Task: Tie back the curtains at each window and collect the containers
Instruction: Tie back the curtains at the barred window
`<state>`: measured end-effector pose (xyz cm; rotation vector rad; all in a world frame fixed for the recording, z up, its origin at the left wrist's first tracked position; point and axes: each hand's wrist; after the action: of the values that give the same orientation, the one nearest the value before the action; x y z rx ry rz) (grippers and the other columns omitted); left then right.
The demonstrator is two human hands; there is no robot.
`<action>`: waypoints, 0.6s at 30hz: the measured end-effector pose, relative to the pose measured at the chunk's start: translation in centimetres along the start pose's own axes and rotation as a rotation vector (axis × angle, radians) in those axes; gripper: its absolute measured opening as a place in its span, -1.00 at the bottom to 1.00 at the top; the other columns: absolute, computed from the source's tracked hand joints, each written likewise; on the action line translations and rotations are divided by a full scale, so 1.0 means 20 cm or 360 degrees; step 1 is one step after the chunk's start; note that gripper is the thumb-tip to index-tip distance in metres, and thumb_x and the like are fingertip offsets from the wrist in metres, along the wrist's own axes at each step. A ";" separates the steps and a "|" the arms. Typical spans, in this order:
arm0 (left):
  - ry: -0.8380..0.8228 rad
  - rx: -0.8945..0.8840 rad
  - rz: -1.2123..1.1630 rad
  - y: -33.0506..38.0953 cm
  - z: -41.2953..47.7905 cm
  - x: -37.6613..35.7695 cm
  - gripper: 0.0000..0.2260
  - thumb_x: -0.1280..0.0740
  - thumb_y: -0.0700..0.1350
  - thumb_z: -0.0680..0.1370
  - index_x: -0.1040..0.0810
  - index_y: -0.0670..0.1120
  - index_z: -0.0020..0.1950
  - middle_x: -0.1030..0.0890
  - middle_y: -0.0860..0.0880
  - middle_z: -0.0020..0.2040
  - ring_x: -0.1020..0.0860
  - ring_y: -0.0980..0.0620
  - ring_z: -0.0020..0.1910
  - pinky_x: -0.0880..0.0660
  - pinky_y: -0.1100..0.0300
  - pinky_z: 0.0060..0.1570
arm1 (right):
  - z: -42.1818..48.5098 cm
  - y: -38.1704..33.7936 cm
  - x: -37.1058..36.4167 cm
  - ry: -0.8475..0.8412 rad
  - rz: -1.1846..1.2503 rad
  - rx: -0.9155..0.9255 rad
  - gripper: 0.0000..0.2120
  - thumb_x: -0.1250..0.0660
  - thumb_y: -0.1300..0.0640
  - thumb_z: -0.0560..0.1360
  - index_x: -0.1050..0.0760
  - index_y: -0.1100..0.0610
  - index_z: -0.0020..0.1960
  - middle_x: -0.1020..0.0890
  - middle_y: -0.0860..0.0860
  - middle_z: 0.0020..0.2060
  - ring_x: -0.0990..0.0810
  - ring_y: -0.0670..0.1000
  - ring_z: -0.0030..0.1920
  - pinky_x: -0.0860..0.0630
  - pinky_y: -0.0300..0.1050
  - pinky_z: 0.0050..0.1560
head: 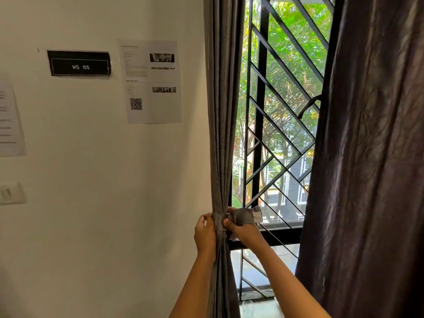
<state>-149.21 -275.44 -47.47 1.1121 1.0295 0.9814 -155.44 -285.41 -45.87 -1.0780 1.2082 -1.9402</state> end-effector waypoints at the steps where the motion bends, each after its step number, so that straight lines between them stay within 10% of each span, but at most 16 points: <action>1: -0.0007 -0.0013 -0.0006 0.01 -0.01 0.00 -0.76 -0.16 0.00 0.62 -0.57 -0.08 0.06 -0.63 -0.14 -0.06 -0.59 -0.09 -0.10 -0.56 0.06 -0.05 | 0.00 -0.01 0.00 -0.0012 -0.0029 0.0016 -0.58 -0.33 0.20 0.53 -0.34 0.12 0.37 -0.60 0.09 0.08 -0.60 0.08 0.08 -0.54 -0.30 0.00; 6: -0.0024 -0.0057 0.0024 0.02 -0.04 0.00 -0.70 -0.10 0.01 0.64 -0.57 -0.09 0.07 -0.63 -0.13 -0.08 -0.59 -0.04 -0.12 -0.54 0.12 -0.05 | -0.05 -0.06 0.02 -0.0025 -0.0234 -0.0056 -0.71 -0.30 0.05 0.55 -0.45 0.15 0.21 -0.59 0.07 -0.03 -0.57 0.09 0.02 -0.50 0.04 0.16; 9: -0.0026 -0.0060 0.0071 0.02 -0.05 0.01 -0.67 -0.07 0.04 0.65 -0.56 -0.09 0.08 -0.62 -0.13 -0.08 -0.58 -0.04 -0.11 -0.55 0.07 0.02 | -0.07 -0.08 0.03 0.0032 -0.0399 -0.0011 -0.70 -0.26 0.06 0.58 -0.46 0.29 0.16 -0.55 0.19 0.00 -0.53 0.10 0.03 -0.35 -0.25 -0.07; 18: -0.0404 -0.0401 0.0213 0.03 -0.12 0.06 -0.83 -0.26 0.10 0.54 -0.54 0.07 0.05 -0.64 0.06 -0.11 -0.60 0.09 -0.10 -0.49 0.42 -0.21 | -0.06 -0.12 0.05 0.0267 -0.0734 0.0192 -0.86 -0.42 -0.02 0.43 -0.50 0.01 -0.20 -0.47 -0.10 -0.31 -0.55 0.00 -0.20 -0.52 -0.07 -0.14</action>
<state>-151.36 -273.58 -47.47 1.0725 0.6150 1.0150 -157.09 -284.78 -43.61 -1.2293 0.9680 -2.4610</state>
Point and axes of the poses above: each hand's wrist, its own z-axis towards the middle knuckle, its own x-axis out of the back of the hand, y = z × x
